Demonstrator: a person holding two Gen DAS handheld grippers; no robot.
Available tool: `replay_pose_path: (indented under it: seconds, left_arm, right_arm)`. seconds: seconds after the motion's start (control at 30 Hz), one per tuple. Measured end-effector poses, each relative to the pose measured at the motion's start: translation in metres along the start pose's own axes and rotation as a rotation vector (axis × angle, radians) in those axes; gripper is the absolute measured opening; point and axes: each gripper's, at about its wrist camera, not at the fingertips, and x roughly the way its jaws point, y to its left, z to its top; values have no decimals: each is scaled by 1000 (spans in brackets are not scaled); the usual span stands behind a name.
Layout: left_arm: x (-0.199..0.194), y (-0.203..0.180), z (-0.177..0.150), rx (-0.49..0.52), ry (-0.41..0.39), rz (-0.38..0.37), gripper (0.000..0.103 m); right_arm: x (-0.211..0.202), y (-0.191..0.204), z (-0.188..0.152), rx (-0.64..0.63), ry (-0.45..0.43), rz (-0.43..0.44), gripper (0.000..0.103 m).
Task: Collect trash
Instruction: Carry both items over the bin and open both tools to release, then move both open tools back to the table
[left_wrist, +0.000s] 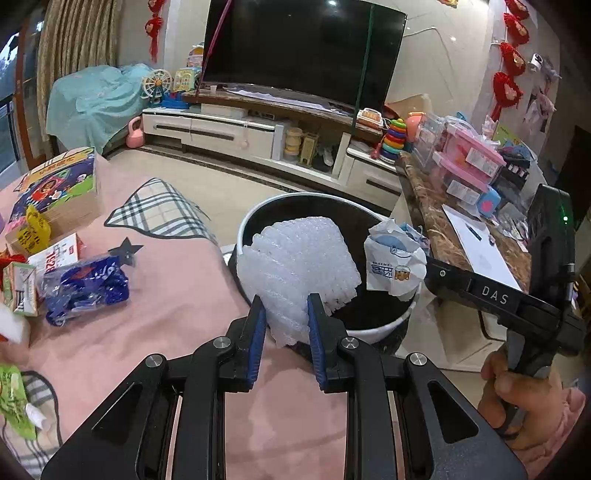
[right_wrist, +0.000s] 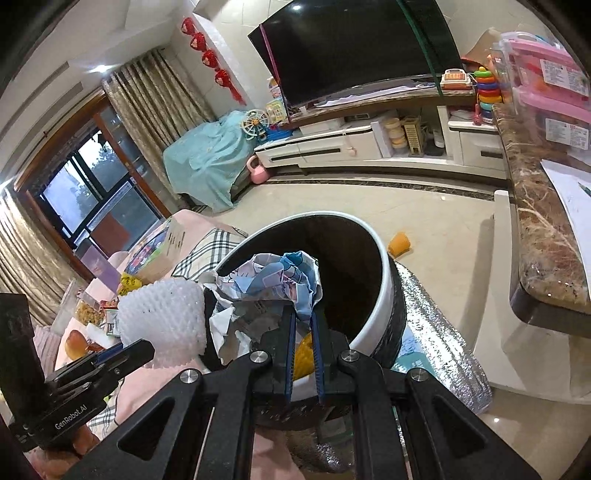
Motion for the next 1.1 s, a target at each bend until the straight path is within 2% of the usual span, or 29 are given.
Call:
replay_pose_path:
  seconds: [0.27, 0.43, 0.53, 0.57, 0.6, 0.63, 0.67, 0.7, 0.73, 0.97, 1.03, 1.1]
  left_arm:
    - [16, -4, 7, 5, 32, -11, 23]
    - [21, -5, 9, 5, 38, -2, 26]
    - [21, -5, 9, 2, 36, -5, 39]
    - [20, -5, 9, 3, 33, 1, 46]
    - [19, -5, 8, 1, 29, 6, 55]
    - [18, -5, 8, -2, 25, 10, 59]
    - [16, -4, 7, -6, 19, 11, 60]
    - [15, -4, 6, -9, 17, 11, 61]
    - [15, -3, 6, -12, 18, 13, 61]
    - [2, 12, -15, -46, 21, 35, 63]
    - [-2, 19, -23, -63, 26, 45, 63]
    - [-8, 29, -33, -88, 31, 57, 63]
  right_arm:
    - [10, -5, 6, 6, 17, -11, 9]
    - [13, -5, 9, 2, 26, -20, 13]
    - [14, -5, 11, 2, 29, -25, 14]
    - [14, -5, 11, 3, 31, -27, 14]
    - [14, -5, 10, 5, 32, -28, 18]
    - [15, -5, 11, 8, 34, -28, 29]
    - [15, -5, 11, 12, 33, -24, 37]
    - [14, -5, 11, 14, 29, -16, 53]
    - [12, -4, 10, 11, 23, -11, 57]
    - [4, 5, 2, 7, 8, 2, 64]
    - [1, 11, -1, 2, 1, 11, 72]
    - [-1, 17, -4, -3, -3, 21, 73]
